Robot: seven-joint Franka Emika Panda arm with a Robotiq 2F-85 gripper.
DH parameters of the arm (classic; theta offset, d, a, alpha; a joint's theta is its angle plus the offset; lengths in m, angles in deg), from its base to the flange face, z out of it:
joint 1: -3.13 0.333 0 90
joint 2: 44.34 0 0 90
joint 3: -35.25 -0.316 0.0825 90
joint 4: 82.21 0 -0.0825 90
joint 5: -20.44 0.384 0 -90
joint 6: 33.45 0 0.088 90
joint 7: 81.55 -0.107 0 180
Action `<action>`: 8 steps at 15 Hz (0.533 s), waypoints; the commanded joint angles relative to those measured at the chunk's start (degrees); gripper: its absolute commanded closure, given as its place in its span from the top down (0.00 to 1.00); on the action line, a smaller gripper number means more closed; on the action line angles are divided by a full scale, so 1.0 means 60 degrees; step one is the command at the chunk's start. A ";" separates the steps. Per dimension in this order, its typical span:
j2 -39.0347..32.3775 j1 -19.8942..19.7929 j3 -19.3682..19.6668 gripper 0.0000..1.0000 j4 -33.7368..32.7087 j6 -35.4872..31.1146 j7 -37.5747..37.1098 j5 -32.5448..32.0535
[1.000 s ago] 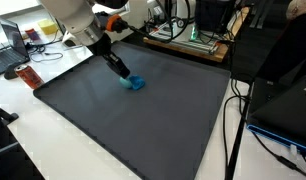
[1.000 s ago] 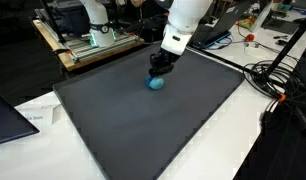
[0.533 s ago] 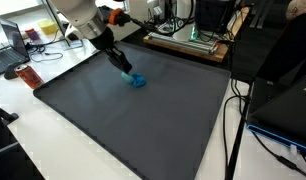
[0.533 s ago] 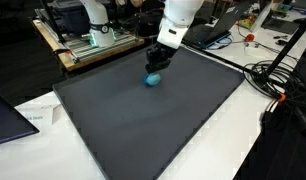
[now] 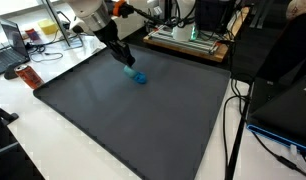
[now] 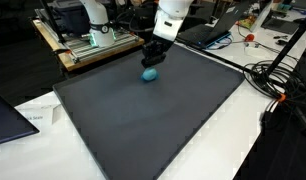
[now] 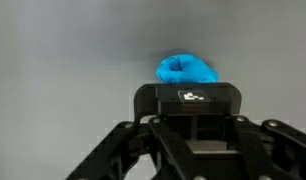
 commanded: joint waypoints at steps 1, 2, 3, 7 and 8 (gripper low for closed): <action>0.0690 -0.0017 -0.0159 0.22 0.0856 -0.0013 0.0658 -0.0273; 0.0782 -0.0011 -0.0200 0.22 0.0978 -0.0009 0.0882 -0.0321; 0.0857 -0.0007 -0.0245 0.22 0.1079 -0.0041 0.1074 -0.0346; 0.0969 0.0029 -0.0431 0.22 0.1278 -0.0142 0.1663 -0.0463; 0.0929 0.0047 -0.0481 0.22 0.1260 -0.0228 0.1750 -0.0492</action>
